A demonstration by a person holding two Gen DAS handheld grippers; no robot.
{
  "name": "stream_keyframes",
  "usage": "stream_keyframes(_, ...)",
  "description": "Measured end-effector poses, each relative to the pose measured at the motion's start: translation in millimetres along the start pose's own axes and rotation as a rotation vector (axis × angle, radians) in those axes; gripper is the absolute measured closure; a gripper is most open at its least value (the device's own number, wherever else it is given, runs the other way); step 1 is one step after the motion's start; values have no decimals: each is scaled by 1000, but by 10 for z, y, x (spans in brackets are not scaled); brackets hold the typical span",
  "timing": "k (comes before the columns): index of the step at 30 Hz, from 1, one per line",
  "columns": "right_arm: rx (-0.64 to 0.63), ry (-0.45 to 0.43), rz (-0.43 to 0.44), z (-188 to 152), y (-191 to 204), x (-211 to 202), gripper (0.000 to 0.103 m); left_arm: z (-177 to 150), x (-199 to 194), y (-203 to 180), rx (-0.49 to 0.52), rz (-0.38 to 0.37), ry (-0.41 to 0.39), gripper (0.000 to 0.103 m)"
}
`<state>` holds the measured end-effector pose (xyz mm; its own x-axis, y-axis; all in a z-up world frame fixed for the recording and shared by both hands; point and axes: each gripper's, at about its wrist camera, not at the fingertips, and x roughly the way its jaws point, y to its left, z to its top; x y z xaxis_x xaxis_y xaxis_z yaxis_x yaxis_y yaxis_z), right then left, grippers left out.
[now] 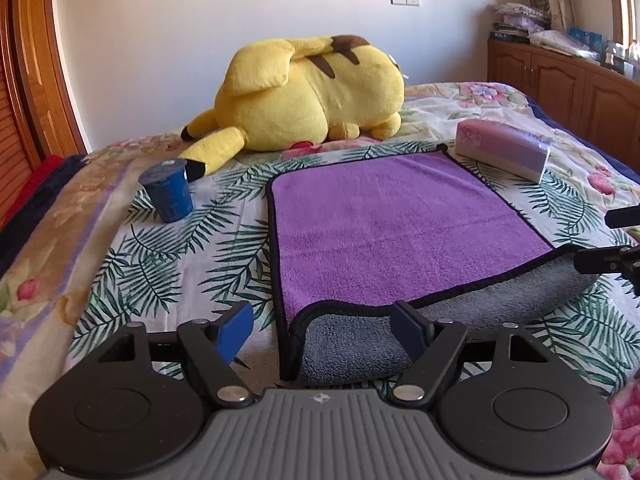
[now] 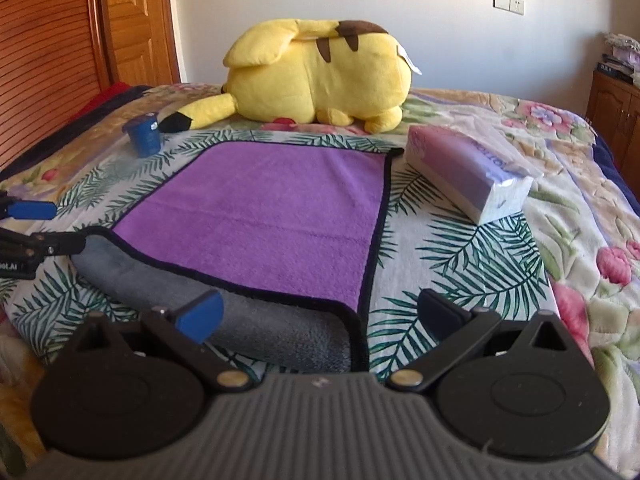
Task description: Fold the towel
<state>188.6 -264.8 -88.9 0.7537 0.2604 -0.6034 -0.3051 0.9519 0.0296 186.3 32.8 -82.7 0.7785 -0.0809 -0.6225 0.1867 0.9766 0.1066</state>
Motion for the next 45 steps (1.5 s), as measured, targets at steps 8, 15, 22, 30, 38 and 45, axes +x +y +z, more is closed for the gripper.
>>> stream_keyframes(8, 9, 46, 24, -20, -46, 128, 15, -23, 157, 90, -28, -31, 38, 64)
stream_keyframes(15, 31, 78, 34, -50, -100, 191, 15, -89, 224, 111, -49, -53, 79, 76)
stream_keyframes(22, 57, 121, 48, -83, -142, 232, 20, -143, 264, 98, -38, -49, 105, 77)
stream_keyframes(30, 87, 152, 90, -87, -181, 246, 39, -150, 229, 68, -29, -67, 86, 102)
stream_keyframes(38, 78, 186, 123, -80, -203, 264, 65, -182, 250, 73, -25, -72, 104, 102)
stream_keyframes(45, 66, 180, 118, -91, -232, 265, 98, -186, 225, 63, -23, -92, 90, 103)
